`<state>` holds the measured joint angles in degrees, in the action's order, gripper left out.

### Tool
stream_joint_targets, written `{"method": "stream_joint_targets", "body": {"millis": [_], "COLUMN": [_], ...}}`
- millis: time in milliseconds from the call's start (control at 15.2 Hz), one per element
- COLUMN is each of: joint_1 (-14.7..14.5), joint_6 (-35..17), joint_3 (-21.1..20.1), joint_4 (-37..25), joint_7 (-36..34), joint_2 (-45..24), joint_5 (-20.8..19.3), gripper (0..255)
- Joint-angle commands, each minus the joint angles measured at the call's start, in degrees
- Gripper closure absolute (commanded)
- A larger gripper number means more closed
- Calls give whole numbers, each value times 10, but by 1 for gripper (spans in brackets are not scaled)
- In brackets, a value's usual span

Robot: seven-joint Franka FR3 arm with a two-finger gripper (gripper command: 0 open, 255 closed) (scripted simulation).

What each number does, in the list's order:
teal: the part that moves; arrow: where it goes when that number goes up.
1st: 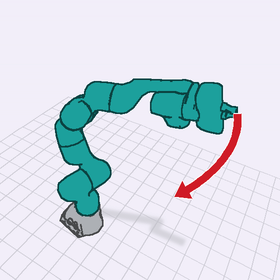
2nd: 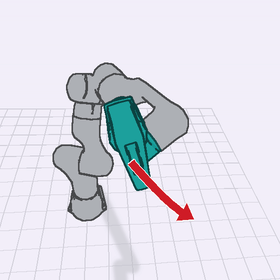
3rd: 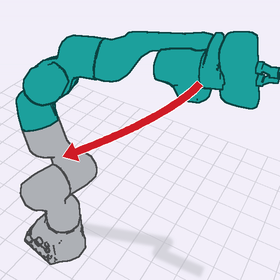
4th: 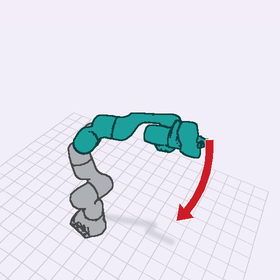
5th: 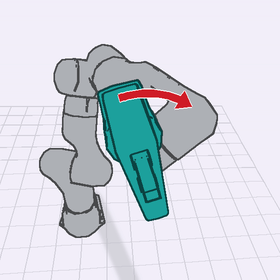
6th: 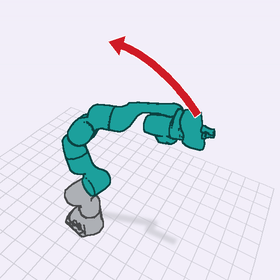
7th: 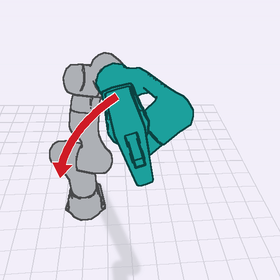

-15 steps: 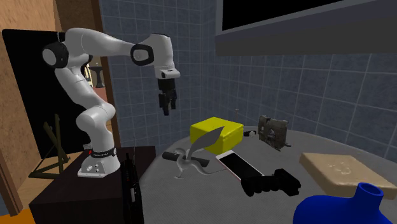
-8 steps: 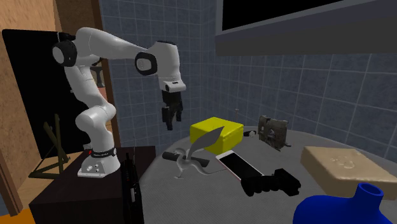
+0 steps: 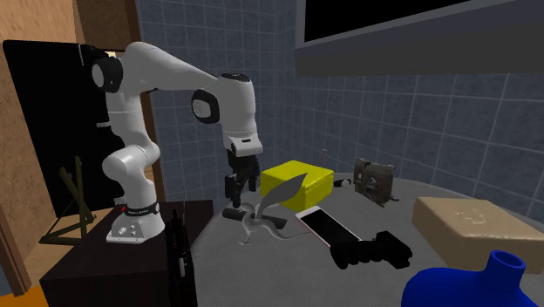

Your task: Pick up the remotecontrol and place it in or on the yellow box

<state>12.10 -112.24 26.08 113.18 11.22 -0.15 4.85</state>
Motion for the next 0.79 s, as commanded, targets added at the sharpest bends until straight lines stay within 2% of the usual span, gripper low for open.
{"method": "stream_joint_targets", "body": {"millis": [0,462,726], "joint_1": [7,7,7], "joint_6": [1,-54,-54], "joint_3": [7,4,4], "joint_4": [-22,18,18], "joint_7": [11,19,19], "joint_2": [-28,-46,-46], "joint_5": [14,26,26], "gripper": [0,0,0]}}
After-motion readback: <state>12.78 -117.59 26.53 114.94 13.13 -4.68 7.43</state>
